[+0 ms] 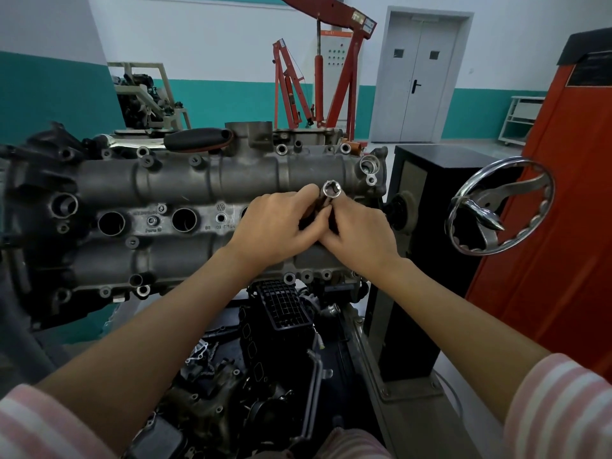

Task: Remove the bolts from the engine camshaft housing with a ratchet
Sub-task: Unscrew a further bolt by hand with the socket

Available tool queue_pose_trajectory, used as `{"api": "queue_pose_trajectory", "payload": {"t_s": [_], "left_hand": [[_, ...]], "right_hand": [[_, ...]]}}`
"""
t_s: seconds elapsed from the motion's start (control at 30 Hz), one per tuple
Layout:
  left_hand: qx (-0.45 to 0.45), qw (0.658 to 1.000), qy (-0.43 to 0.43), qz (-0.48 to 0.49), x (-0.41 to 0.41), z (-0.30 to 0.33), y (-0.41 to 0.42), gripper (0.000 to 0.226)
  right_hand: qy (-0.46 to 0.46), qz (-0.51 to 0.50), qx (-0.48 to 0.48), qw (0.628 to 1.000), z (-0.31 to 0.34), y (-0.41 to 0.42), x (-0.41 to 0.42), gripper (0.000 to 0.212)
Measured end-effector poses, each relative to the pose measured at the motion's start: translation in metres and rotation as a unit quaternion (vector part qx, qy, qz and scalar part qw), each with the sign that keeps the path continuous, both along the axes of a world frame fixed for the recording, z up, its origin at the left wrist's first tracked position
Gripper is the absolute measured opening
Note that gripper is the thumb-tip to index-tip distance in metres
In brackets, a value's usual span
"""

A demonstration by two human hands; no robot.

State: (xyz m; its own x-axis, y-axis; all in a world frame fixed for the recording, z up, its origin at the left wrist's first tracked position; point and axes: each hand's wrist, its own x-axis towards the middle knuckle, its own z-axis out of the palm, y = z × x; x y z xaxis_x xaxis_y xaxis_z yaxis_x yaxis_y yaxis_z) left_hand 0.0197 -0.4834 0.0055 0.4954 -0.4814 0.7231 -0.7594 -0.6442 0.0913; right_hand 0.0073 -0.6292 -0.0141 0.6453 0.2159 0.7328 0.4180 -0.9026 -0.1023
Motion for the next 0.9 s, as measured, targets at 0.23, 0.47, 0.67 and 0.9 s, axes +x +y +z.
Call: {"api": "queue_pose_trajectory", "payload": {"t_s": [0.23,0.47,0.67,0.9], "left_hand": [[-0.012,1.000,0.003,-0.007,0.0015,-0.0011,0.0006,0.061],[-0.002,1.000,0.013,0.000,0.0027,0.0000,0.0007,0.069],[-0.026,0.999,0.020,-0.013,0.0007,0.0010,0.0009,0.051],[-0.023,1.000,0.009,-0.012,0.0025,-0.0015,0.0018,0.056]], "right_hand": [[-0.010,0.000,-0.003,1.000,0.0011,0.0001,0.0006,0.027],[-0.042,0.013,0.007,0.999,-0.0006,0.0011,-0.0011,0.018],[0.013,0.000,-0.011,1.000,0.0015,0.0004,0.0012,0.040],[0.016,-0.033,-0.030,0.999,0.0009,-0.0003,0.0035,0.035]]}}
